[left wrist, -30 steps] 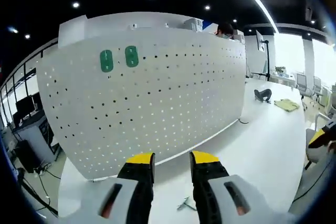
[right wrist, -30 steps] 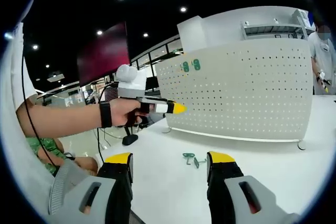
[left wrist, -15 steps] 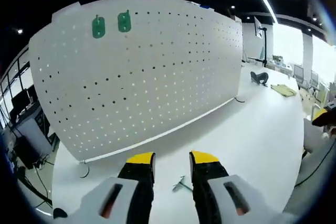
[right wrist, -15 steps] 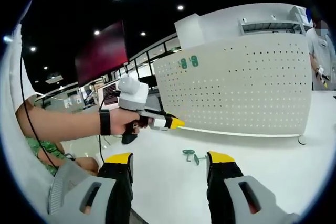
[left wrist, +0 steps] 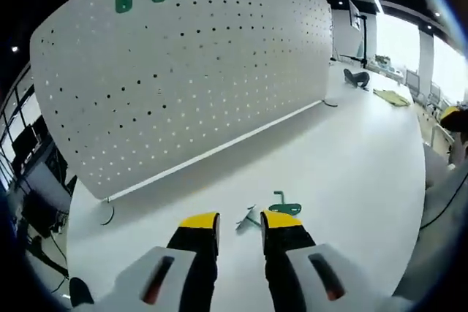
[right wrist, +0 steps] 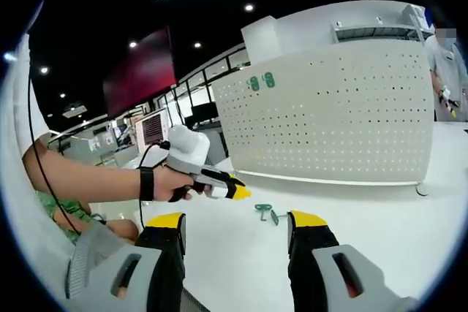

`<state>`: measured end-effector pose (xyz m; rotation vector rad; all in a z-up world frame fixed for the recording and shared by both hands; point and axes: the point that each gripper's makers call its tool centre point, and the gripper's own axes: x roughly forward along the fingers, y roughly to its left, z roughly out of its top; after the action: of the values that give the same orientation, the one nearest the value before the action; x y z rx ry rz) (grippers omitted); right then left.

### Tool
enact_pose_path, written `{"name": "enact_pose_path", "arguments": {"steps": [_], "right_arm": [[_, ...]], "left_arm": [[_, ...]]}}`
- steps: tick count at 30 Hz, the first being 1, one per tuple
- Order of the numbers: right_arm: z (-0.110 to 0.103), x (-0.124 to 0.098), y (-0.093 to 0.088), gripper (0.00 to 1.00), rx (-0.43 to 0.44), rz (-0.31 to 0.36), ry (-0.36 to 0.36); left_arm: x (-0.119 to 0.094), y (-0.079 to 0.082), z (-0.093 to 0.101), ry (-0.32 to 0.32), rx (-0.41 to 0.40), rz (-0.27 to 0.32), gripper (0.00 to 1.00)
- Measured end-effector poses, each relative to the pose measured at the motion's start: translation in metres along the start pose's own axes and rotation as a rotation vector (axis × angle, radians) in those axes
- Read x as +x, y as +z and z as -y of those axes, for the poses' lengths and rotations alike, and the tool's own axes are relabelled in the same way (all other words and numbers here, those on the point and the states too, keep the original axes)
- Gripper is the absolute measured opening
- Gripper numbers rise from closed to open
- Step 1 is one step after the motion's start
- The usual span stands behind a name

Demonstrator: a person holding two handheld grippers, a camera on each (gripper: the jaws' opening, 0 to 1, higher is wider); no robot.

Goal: Insert the hook assembly into the mounting plate slot until the hook locks in place.

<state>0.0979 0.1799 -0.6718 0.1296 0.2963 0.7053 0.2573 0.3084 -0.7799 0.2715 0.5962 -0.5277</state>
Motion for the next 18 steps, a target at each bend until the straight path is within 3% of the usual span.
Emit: {"name": "enact_pose_path", "arguments": {"steps": [3,14,18], "right_arm": [[0.000,0.000,0.001,0.57,0.003,0.002,0.002],[0.003,-0.001,0.000,0.57,0.007,-0.006,0.000],[0.005,-0.002,-0.002,0.57,0.011,-0.008,-0.007]], "left_arm": [[0.004,-0.008,0.002,-0.013,0.057,-0.036,0.23],[0.017,-0.013,0.004,-0.052,0.097,-0.073,0.20],[0.022,-0.016,0.002,-0.059,0.154,-0.097,0.18]]}}
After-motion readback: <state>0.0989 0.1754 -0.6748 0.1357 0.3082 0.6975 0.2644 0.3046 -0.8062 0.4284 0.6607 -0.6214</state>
